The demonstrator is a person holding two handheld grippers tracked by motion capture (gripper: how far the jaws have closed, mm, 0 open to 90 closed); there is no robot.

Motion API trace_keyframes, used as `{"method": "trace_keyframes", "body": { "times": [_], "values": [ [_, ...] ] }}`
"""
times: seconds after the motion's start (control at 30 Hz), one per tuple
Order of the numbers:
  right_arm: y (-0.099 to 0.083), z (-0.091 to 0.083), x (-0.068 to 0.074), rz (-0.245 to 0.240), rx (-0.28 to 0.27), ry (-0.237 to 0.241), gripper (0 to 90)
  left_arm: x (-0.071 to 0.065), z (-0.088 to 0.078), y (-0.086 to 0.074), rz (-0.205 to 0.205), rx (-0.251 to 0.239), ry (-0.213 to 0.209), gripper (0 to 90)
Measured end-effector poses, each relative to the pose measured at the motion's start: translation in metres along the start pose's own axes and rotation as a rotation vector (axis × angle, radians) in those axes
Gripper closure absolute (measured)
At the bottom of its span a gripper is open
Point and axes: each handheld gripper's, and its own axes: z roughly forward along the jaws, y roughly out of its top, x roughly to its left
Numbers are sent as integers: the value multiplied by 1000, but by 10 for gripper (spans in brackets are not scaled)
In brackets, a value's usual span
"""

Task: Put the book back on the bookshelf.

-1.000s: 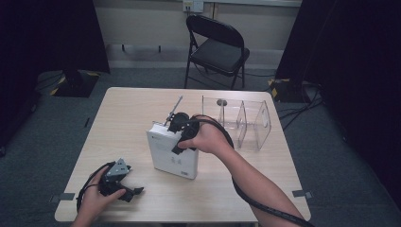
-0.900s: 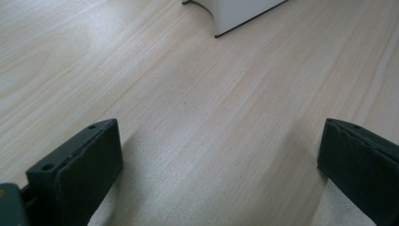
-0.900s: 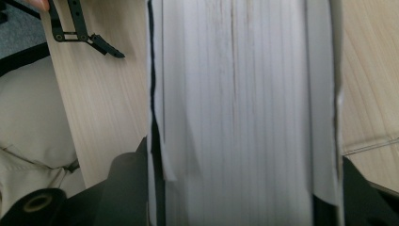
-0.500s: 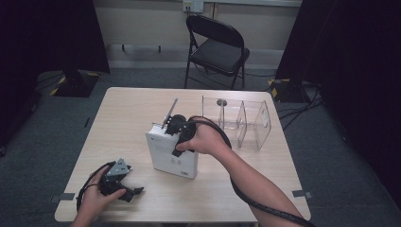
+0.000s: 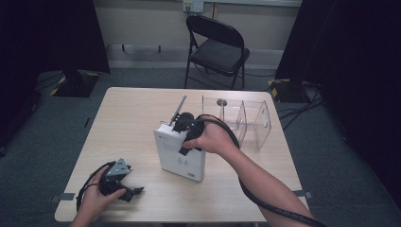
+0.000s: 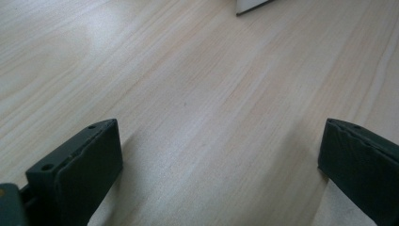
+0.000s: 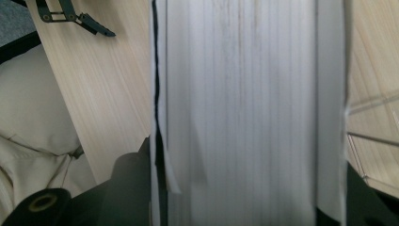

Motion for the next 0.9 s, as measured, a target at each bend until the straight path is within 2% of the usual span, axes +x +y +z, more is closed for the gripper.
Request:
{"method": "trace_keyframes", "body": {
  "times": [0.3,0.37,0.9],
  "values": [
    [-21,-18,-9,44,-47,7,523,0,0,0,-4,-2,-1,0],
    [-23,-21,-11,61,-43,14,523,0,0,0,-4,-2,-2,0],
    [-43,-35,-15,94,-47,11,523,1,2,1,-4,-1,-4,0]
  ]
}}
